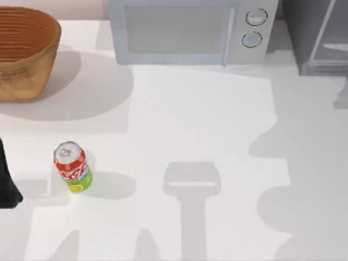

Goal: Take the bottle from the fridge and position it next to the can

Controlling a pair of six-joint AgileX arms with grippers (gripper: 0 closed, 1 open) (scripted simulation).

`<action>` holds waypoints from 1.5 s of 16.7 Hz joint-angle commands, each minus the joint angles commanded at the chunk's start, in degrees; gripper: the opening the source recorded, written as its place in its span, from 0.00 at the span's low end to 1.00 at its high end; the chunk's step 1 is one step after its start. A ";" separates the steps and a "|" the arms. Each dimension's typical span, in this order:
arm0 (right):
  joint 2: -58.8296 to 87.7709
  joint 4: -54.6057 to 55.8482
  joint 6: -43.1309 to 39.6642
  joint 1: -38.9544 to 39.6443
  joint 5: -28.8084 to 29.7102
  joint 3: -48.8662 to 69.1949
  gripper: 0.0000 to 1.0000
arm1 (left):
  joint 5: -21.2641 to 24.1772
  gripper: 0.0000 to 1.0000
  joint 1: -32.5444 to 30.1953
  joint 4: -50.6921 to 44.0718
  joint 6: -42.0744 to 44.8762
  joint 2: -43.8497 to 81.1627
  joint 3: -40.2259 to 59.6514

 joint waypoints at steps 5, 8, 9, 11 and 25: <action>-0.01 0.05 0.11 0.27 0.00 -0.24 0.00 | 0.00 1.00 0.00 0.00 0.00 0.00 0.00; 0.64 0.26 0.66 3.39 3.49 0.80 0.00 | 0.00 1.00 0.00 0.00 0.00 0.00 0.00; 1.12 0.32 1.00 5.45 5.66 1.39 0.00 | 0.00 1.00 0.00 0.00 0.00 0.00 0.00; 2.52 0.36 1.87 10.87 11.20 2.81 0.00 | 0.00 1.00 0.00 0.00 0.00 0.00 0.00; 20.41 -0.63 8.77 67.31 67.26 15.48 0.00 | 0.00 1.00 0.00 0.00 0.00 0.00 0.00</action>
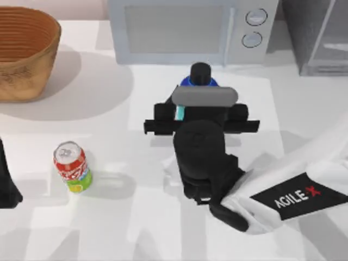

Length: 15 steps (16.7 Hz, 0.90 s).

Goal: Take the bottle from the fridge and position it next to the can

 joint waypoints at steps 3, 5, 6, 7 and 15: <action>2.91 0.06 0.68 8.67 8.70 2.07 0.00 | 0.00 1.00 0.00 0.00 0.00 0.00 0.00; 4.08 0.14 0.91 12.22 12.28 2.96 0.00 | 0.00 1.00 0.00 0.00 0.00 0.00 0.00; 4.40 0.17 0.97 13.19 13.26 3.21 0.00 | 0.00 1.00 0.00 0.00 0.00 0.00 0.00; 4.53 0.19 0.99 13.58 13.65 3.31 0.00 | 0.00 1.00 0.00 0.00 0.00 0.00 0.00; 4.53 0.19 0.99 13.58 13.65 3.31 0.00 | 0.00 1.00 0.00 0.00 0.00 0.00 0.00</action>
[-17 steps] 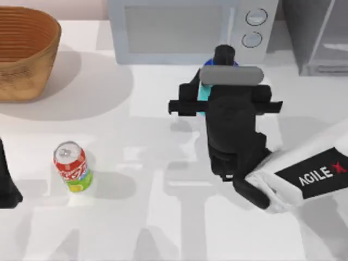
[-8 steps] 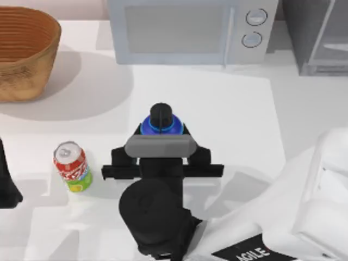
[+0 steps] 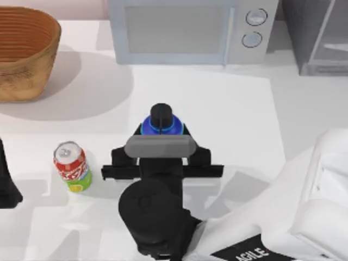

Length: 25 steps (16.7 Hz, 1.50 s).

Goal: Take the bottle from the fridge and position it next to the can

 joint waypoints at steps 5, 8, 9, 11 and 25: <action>0.00 0.00 0.00 0.00 0.00 0.00 0.23 | 0.00 1.00 0.00 0.00 0.00 0.00 0.00; 0.00 0.00 0.00 0.00 0.00 0.00 0.45 | 0.00 1.00 0.00 0.00 0.00 0.00 0.00; 0.00 0.00 0.00 0.00 0.00 0.00 0.53 | 0.00 1.00 0.00 0.00 0.00 0.00 0.00; 0.00 0.00 0.00 0.00 0.00 0.00 0.68 | 0.00 1.00 0.00 0.00 0.00 0.00 0.00; -0.08 -0.05 0.10 0.06 0.19 -0.14 1.00 | 0.00 1.00 0.00 0.00 0.00 0.00 0.00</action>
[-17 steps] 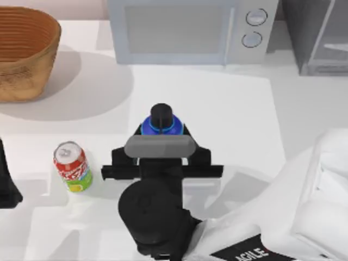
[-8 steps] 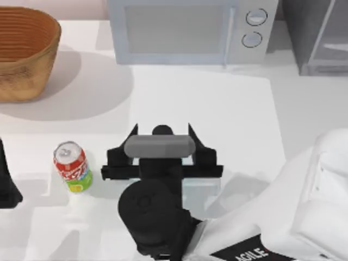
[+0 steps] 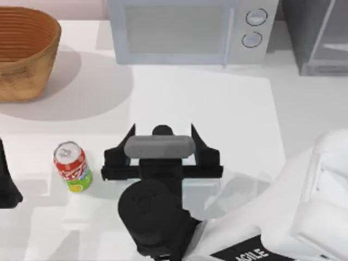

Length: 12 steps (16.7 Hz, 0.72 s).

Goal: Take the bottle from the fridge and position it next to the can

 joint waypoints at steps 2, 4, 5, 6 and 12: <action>-0.63 -0.43 0.79 1.40 1.41 -0.94 1.00 | 0.00 1.00 0.00 0.00 0.00 0.00 0.00; -1.44 -1.01 1.80 3.25 3.16 -2.18 1.00 | 0.00 1.00 0.00 0.00 0.00 0.00 0.00; -1.73 -1.20 2.15 3.88 3.74 -2.59 1.00 | 0.00 1.00 0.00 0.00 0.00 0.00 0.00; -1.80 -1.25 2.24 4.04 3.89 -2.70 1.00 | 0.00 1.00 0.00 0.00 0.00 0.00 0.00; -3.29 -2.44 2.18 3.22 2.99 -2.46 1.00 | 0.00 1.00 0.00 0.00 0.00 0.00 0.00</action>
